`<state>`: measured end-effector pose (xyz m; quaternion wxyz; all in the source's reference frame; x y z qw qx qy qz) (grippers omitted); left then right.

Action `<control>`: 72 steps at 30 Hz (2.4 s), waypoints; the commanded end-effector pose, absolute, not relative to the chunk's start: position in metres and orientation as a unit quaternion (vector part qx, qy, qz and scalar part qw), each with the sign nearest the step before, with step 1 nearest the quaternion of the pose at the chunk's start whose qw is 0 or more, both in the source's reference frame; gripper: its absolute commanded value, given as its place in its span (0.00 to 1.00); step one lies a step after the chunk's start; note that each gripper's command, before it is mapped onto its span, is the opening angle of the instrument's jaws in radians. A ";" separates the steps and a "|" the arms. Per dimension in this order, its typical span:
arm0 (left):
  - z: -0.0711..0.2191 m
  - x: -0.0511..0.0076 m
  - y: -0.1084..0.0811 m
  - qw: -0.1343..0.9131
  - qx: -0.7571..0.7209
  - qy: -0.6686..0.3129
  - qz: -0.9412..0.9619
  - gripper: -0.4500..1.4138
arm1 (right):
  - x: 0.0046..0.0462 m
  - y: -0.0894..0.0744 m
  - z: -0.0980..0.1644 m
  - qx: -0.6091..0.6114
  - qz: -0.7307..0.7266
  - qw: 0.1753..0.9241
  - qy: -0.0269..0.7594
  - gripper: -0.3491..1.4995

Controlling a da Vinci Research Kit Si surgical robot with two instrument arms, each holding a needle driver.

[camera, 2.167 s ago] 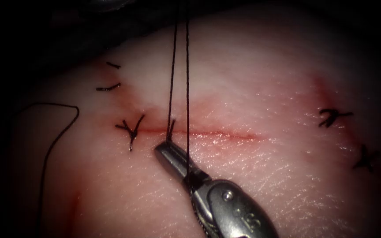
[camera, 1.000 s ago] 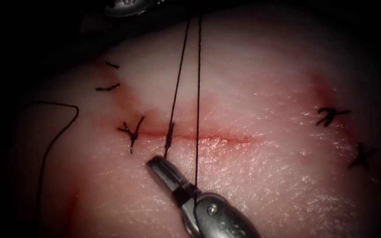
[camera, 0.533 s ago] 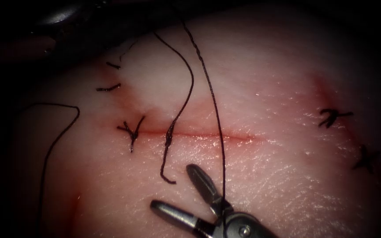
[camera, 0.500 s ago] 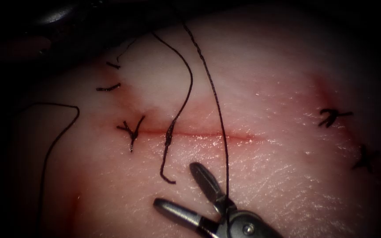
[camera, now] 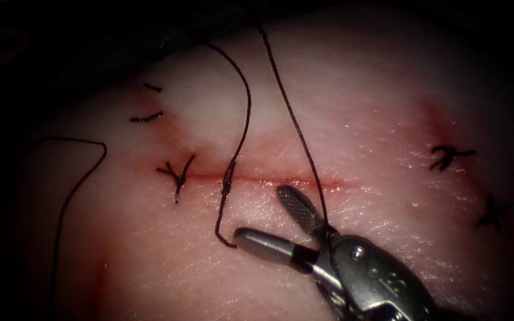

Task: Wound Closure
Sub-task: With the right grasper cut the suture.

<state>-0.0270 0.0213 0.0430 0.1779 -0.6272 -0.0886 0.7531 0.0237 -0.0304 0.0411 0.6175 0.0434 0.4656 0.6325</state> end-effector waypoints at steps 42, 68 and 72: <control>0.037 -0.0289 0.019 0.171 -0.629 -0.083 0.754 0.00 | 0.0330 -0.024 0.045 -0.026 0.528 0.676 0.513 0.73; 0.036 -0.0293 0.019 0.169 -0.626 -0.084 0.757 0.00 | 0.0343 -0.023 0.045 -0.035 0.527 0.679 0.510 0.26; 0.036 -0.0293 0.019 0.167 -0.625 -0.084 0.758 0.00 | 0.0344 -0.023 0.045 -0.039 0.524 0.679 0.512 0.00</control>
